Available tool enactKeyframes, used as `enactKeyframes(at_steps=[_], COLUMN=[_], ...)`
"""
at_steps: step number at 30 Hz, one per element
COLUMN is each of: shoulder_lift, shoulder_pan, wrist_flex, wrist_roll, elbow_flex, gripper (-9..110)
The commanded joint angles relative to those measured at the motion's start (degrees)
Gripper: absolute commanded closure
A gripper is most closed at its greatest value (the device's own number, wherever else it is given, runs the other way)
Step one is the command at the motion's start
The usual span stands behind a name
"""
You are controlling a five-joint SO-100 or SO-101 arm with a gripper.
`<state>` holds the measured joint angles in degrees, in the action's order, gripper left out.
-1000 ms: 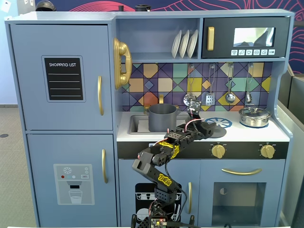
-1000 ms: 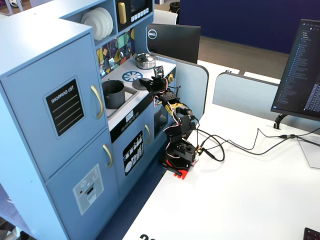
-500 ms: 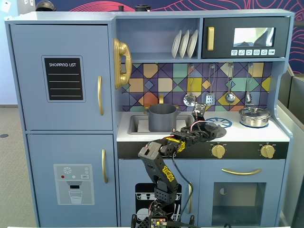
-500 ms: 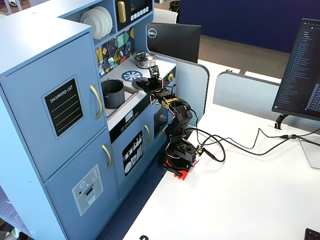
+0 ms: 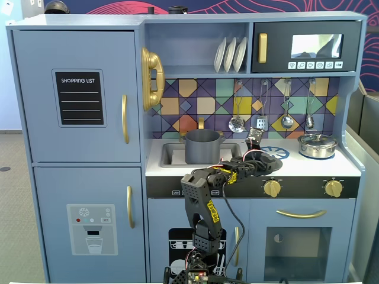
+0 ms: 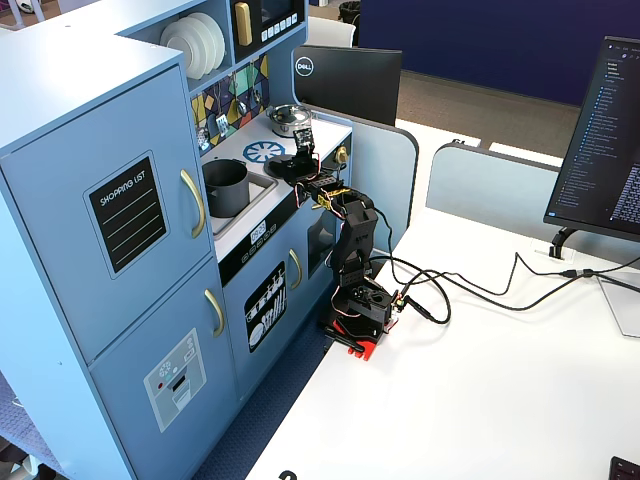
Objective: Pick up the lid from the counter and put it on the gray recipient
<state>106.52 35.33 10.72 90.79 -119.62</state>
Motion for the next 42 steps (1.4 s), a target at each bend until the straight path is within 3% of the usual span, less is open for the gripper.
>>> enactKeyframes(at_steps=[1,4,20,30,42], shoulder_lift=[-1.5,-3.5,1.1,6.2,15.4], shoulder_pan=[-0.2,-0.7,-3.2,-6.7,-21.1], wrist_flex=[1.8,1.9,2.3,-7.2,-21.5], wrist_roll=[-0.7,0.2,0.5,1.8,0.4], elbow_flex=[5.8,7.8,10.1,22.1,27.2], gripper=[90,101,102,102,102])
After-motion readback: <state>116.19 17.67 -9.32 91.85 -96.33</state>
